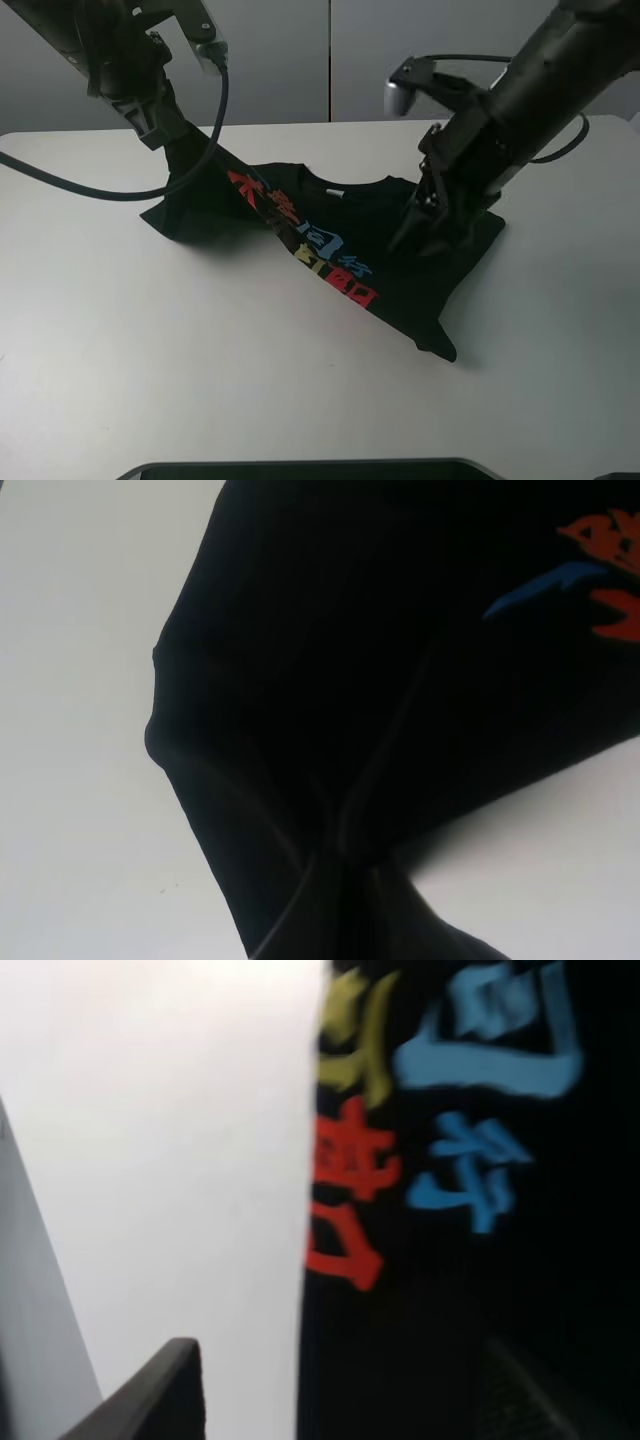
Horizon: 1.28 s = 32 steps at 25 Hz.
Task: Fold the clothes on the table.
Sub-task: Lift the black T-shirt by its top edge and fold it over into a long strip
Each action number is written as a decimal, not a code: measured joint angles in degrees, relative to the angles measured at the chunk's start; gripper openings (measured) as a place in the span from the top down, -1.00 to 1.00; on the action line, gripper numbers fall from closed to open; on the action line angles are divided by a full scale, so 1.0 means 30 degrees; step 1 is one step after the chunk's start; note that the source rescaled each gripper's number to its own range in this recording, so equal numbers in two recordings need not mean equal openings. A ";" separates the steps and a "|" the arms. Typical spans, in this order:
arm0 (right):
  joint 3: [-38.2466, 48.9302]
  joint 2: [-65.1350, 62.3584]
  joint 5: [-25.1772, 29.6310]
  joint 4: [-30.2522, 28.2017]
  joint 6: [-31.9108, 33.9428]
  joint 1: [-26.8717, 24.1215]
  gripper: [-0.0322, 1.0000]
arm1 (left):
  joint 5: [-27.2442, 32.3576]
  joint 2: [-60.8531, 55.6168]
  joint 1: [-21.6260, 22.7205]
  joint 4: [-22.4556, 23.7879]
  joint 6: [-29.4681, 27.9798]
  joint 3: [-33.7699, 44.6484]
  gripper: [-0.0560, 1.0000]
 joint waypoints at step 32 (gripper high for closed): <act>0.5154 0.2727 -1.0209 -0.8031 1.5173 0.6731 -0.67 | 0.0000 0.0000 0.0000 -0.0039 -0.0039 0.0000 0.89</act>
